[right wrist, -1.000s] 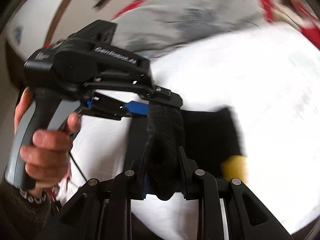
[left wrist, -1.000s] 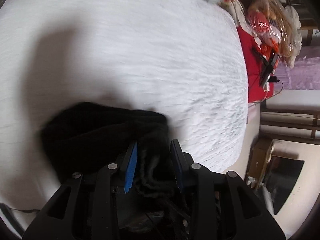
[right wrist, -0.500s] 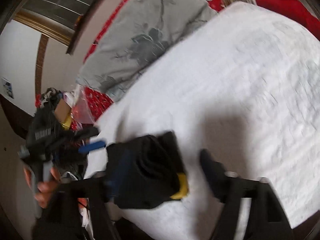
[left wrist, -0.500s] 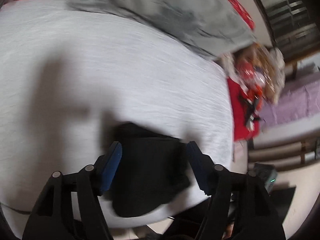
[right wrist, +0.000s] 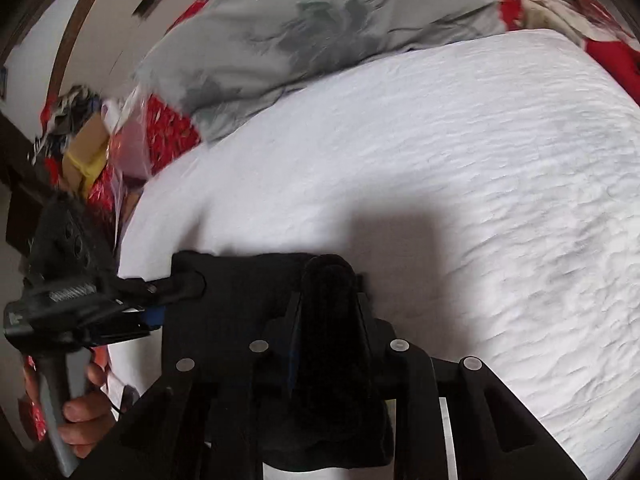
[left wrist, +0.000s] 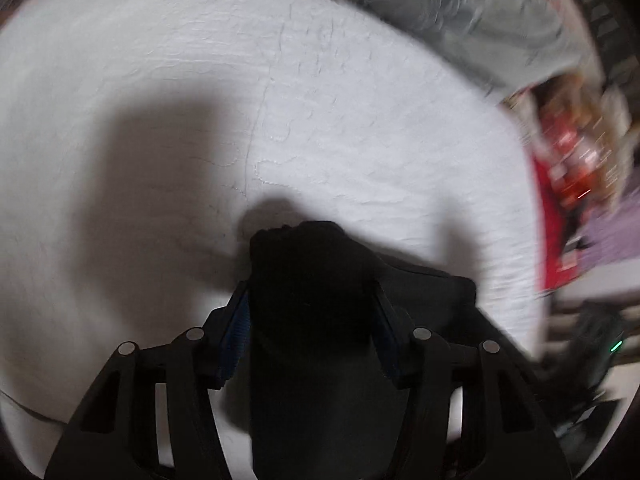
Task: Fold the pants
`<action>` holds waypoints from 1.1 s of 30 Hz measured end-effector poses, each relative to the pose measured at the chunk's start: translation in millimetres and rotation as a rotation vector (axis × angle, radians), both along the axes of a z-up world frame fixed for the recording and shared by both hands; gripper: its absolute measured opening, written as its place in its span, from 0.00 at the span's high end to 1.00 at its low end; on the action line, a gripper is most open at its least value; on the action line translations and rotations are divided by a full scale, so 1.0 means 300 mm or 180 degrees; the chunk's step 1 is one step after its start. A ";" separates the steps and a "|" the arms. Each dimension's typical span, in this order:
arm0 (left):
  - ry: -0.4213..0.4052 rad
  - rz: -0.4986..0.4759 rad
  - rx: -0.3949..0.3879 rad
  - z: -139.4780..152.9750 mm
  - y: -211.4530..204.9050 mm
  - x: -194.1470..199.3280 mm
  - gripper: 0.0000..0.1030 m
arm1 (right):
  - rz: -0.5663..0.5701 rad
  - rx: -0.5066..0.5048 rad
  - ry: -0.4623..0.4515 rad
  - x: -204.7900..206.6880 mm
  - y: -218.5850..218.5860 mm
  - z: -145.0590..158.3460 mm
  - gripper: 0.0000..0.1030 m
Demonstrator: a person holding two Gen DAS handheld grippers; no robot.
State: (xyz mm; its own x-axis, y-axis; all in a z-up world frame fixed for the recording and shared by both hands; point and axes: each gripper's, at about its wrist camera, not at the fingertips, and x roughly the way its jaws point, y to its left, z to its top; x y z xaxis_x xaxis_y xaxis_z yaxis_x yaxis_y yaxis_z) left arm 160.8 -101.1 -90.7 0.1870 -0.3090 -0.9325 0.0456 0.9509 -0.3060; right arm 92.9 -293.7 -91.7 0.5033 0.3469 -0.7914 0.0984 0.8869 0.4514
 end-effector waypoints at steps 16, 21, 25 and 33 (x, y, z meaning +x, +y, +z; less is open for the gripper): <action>-0.0384 -0.0259 0.0322 0.043 0.042 -0.289 0.44 | 0.0500 0.0059 -0.0548 -0.185 0.051 0.110 0.57; -0.0352 -0.0205 0.0283 -0.015 0.052 -0.275 0.36 | 0.0334 -0.0097 0.0058 -0.186 0.036 -0.089 0.58; -0.0567 -0.0138 0.0103 0.115 0.127 -0.284 0.36 | 0.0269 0.0164 -0.0078 -0.199 -0.012 0.006 0.52; -0.0526 0.0089 -0.0031 0.162 0.174 -0.142 0.37 | 0.0116 0.0349 -0.0276 -0.088 -0.059 0.112 0.31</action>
